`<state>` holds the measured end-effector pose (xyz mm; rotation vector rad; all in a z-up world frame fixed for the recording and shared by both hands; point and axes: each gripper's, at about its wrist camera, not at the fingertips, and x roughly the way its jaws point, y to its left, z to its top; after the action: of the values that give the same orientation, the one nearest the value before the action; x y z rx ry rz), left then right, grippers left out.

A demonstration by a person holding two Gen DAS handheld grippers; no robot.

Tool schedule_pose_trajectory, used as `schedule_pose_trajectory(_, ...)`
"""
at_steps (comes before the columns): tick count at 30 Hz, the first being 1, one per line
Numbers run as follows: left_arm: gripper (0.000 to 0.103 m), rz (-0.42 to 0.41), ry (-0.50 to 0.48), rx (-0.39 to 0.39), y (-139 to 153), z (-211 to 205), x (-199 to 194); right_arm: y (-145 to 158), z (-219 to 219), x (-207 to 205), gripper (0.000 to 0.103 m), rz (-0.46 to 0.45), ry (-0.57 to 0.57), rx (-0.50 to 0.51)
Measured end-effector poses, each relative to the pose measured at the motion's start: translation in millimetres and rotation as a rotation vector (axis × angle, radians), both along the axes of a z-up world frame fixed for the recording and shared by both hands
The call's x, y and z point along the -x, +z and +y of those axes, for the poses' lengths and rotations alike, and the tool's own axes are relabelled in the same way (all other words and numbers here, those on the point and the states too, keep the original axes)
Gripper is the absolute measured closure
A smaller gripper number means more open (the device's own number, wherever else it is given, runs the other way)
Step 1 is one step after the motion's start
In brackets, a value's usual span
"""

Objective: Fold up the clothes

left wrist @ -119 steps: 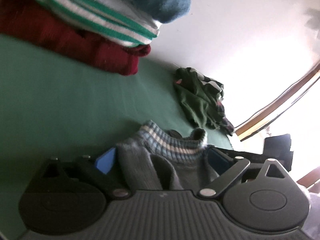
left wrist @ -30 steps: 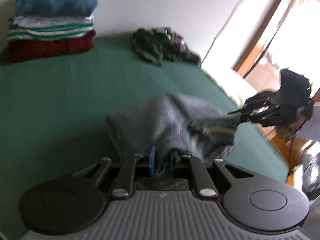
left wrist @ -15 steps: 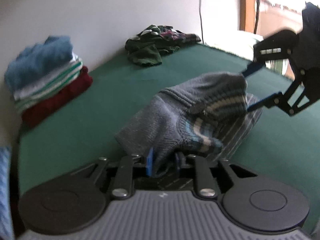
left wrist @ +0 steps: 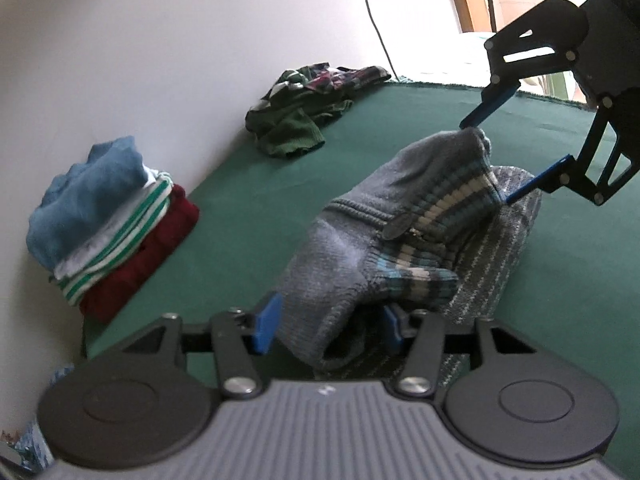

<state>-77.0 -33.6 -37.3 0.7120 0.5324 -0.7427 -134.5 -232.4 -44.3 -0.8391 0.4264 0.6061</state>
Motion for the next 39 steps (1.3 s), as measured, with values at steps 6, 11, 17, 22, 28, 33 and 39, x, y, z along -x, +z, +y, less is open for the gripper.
schedule_pose_trajectory(6,0.047,-0.014,-0.017,-0.036,-7.0,-6.9,-10.6,-1.3,3.2,-4.5,0.040,-0.021,0.006,-0.001)
schedule_pose_trajectory(11,0.053,-0.020,-0.068,-0.090,-17.5,-17.7,-14.8,-9.2,11.5,-21.7,0.037,0.028,-0.004,-0.002)
schedule_pose_trajectory(17,0.091,0.030,-0.088,-0.102,-26.1,-15.8,-15.3,-0.6,3.7,-42.9,0.079,0.216,-0.099,-0.148)
schedule_pose_trajectory(22,0.094,0.052,-0.106,-0.054,-0.2,-1.3,-3.1,31.4,-5.8,-28.7,0.081,0.263,-0.093,-0.245)
schedule_pose_trajectory(28,0.094,0.098,-0.135,-0.051,8.1,10.5,26.8,45.3,-8.7,-3.5,0.081,0.336,-0.036,-0.266)
schedule_pose_trajectory(33,0.095,0.116,-0.158,-0.144,-31.8,2.2,40.4,-6.3,5.4,12.7,0.079,0.351,-0.023,-0.146)
schedule_pose_trajectory(39,0.083,0.089,-0.150,-0.144,-29.4,4.2,39.9,-0.5,6.6,18.8,0.062,0.359,-0.041,-0.134)
